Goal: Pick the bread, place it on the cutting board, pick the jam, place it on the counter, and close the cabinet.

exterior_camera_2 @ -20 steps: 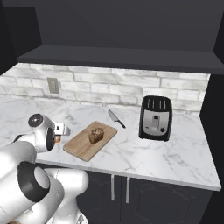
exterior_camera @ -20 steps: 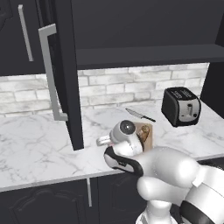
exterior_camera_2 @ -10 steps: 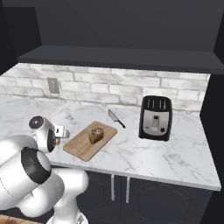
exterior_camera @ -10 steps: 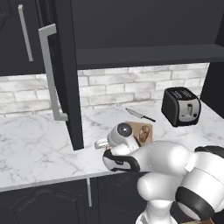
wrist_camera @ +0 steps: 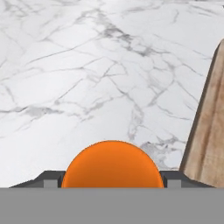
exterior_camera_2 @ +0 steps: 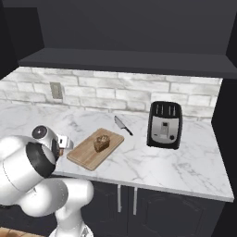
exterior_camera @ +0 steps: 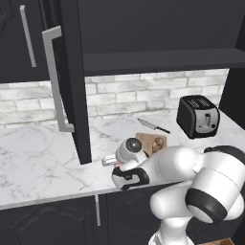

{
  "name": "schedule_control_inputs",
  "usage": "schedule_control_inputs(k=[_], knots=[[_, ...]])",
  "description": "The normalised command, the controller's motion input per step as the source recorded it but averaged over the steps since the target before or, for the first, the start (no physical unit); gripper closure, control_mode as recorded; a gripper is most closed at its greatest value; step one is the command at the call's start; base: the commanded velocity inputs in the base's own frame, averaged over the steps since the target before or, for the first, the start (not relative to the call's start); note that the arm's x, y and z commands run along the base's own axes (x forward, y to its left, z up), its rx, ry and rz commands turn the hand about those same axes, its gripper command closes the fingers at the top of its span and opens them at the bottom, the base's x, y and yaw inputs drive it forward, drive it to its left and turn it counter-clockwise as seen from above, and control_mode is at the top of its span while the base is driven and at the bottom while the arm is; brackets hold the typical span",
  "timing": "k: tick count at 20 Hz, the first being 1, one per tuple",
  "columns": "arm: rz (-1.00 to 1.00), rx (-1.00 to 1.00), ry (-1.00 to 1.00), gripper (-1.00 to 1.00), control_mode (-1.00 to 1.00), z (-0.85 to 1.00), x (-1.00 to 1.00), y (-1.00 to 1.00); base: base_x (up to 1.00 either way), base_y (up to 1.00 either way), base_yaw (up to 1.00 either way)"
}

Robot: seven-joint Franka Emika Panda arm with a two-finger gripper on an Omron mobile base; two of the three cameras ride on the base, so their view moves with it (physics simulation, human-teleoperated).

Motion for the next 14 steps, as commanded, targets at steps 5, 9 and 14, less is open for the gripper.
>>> schedule_control_inputs(k=[5, 9, 14], knots=[[0.00, 0.00, 0.00, 1.00, -1.00, -0.26, 0.00, 0.00, 0.00, 0.00, 0.00], [0.00, 0.00, 0.00, 1.00, -1.00, -0.24, 0.00, 0.03, 0.00, 0.00, 0.00], [0.00, 0.01, 0.00, 1.00, -1.00, -0.18, 0.00, 0.00, 0.00, 0.00, 0.00]])
